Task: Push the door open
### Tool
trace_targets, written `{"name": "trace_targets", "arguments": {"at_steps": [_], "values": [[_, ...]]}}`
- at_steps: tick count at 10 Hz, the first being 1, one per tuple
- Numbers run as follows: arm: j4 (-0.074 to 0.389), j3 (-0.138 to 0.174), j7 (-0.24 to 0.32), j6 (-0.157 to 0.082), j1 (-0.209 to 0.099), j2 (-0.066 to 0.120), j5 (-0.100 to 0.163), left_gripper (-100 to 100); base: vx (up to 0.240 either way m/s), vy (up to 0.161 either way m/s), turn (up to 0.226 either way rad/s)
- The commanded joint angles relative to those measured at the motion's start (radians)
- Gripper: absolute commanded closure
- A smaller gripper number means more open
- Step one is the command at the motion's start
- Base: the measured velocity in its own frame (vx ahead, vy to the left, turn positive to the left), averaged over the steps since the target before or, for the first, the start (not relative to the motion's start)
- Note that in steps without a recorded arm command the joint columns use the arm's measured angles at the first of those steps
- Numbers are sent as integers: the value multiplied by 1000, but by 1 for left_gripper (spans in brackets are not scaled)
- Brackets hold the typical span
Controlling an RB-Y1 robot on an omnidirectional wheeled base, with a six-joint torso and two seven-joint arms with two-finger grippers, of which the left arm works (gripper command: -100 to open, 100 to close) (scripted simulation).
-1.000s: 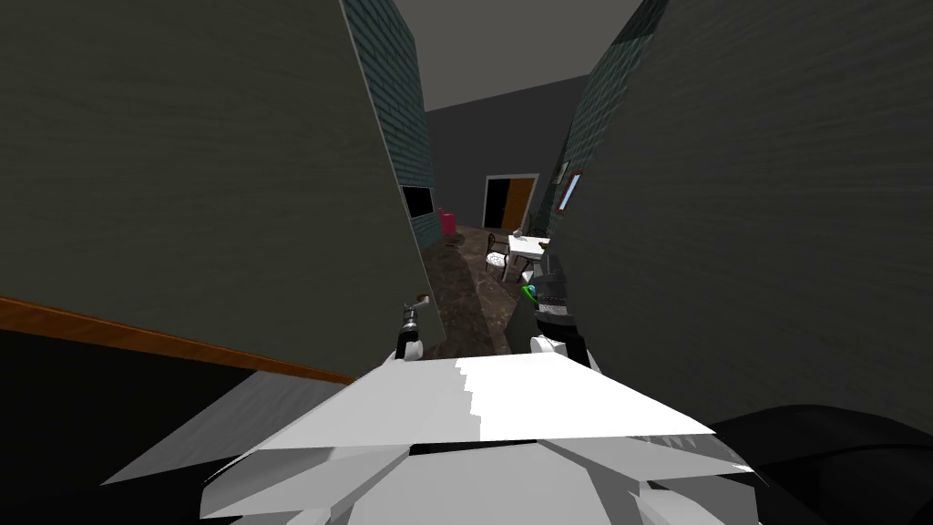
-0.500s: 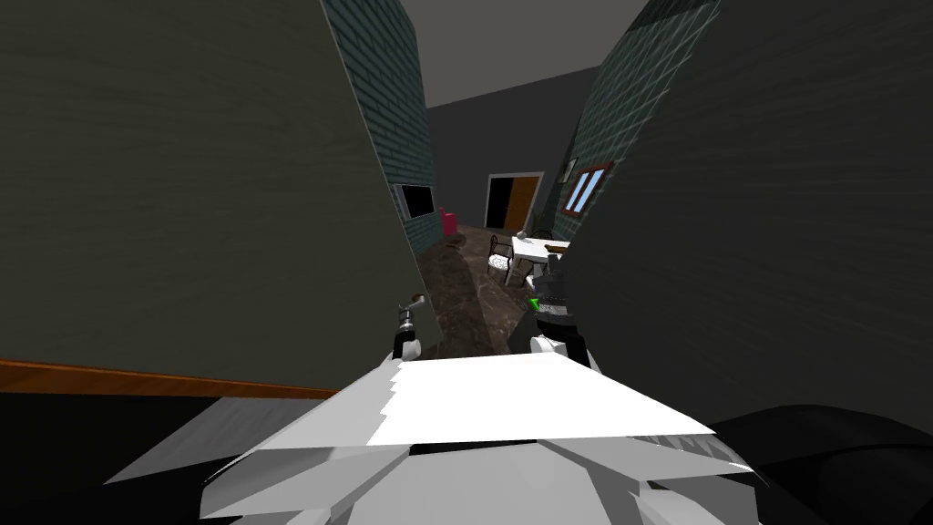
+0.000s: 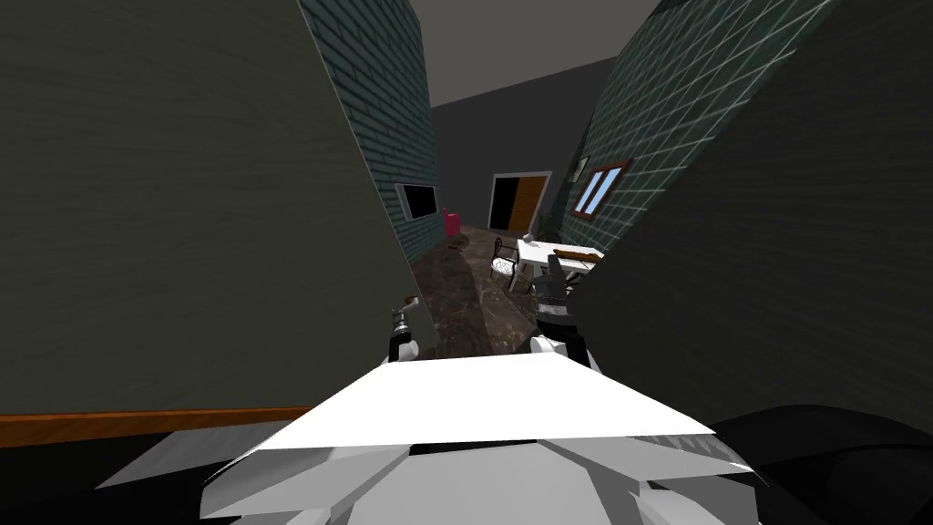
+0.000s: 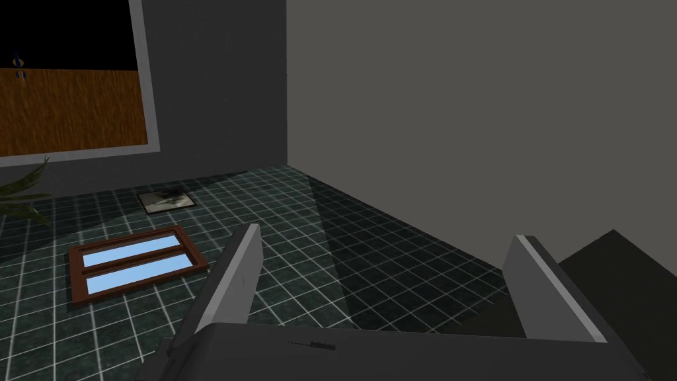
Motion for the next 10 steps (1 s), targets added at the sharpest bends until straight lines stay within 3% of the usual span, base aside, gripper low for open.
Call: {"name": "trace_targets", "arguments": {"at_steps": [1,10], "values": [[47,16,-1,-28,-31,15,9,100,158,-27,45],[52,99,-47,-38,-31,4,65,100,171,-28,50]]}}
